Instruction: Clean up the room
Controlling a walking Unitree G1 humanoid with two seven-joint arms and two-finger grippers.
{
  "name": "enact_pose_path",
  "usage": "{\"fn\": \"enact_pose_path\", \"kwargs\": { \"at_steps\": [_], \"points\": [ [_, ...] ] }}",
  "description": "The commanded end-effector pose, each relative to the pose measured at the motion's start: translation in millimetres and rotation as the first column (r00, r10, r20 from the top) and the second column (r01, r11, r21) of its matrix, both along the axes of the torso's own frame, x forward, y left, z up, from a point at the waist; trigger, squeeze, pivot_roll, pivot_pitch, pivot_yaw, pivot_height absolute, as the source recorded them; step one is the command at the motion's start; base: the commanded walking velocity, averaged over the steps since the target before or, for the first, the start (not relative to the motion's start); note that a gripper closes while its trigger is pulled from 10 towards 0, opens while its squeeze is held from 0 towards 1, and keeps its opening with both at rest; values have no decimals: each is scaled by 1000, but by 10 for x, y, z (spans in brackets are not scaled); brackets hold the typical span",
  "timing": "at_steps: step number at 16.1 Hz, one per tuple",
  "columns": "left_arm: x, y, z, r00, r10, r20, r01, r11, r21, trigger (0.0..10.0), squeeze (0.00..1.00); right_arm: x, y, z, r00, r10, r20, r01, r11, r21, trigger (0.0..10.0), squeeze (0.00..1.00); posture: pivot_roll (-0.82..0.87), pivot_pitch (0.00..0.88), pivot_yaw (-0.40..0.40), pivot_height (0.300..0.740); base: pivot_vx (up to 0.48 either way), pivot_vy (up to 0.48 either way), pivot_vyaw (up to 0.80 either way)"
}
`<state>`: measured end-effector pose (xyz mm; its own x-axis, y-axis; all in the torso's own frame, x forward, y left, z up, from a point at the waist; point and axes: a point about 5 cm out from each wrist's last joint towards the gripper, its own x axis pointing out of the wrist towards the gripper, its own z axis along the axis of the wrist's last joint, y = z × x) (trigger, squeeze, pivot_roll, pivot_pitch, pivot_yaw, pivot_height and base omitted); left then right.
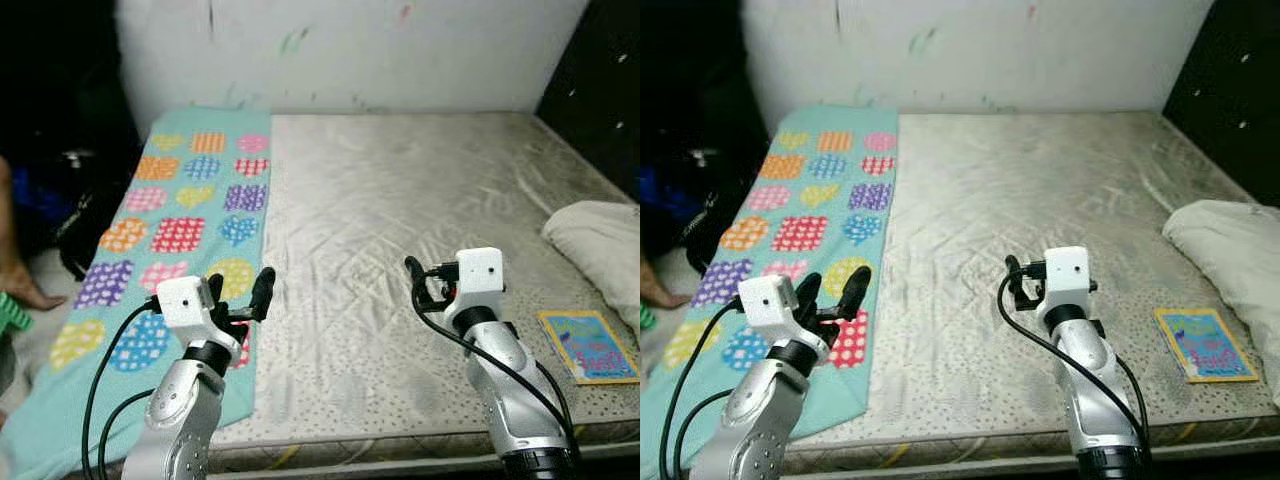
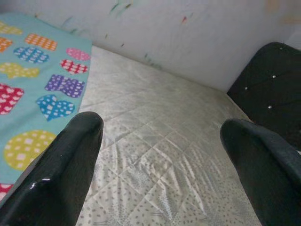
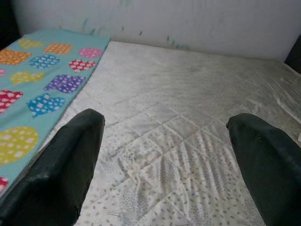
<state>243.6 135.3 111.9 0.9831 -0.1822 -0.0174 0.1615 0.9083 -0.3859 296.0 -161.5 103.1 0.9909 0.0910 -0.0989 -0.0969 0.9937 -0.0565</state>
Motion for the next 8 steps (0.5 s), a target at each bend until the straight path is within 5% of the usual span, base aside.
{"fn": "enact_pose_path", "kwargs": {
  "at_steps": [1,8],
  "points": [
    [-5,56,-8,1000,17,-10,-17,1000,10,10000,0,10,62,19,1000,17,4,-17,1000,10,10000,0,-90,0,-27,740,0,480,-456],
    [11,41,-12,1000,16,-19,-16,1000,6,10000,0,11,63,18,1000,19,4,-19,1000,9,10000,0,-94,0,-24,740,0,480,-120]
  ]
}}
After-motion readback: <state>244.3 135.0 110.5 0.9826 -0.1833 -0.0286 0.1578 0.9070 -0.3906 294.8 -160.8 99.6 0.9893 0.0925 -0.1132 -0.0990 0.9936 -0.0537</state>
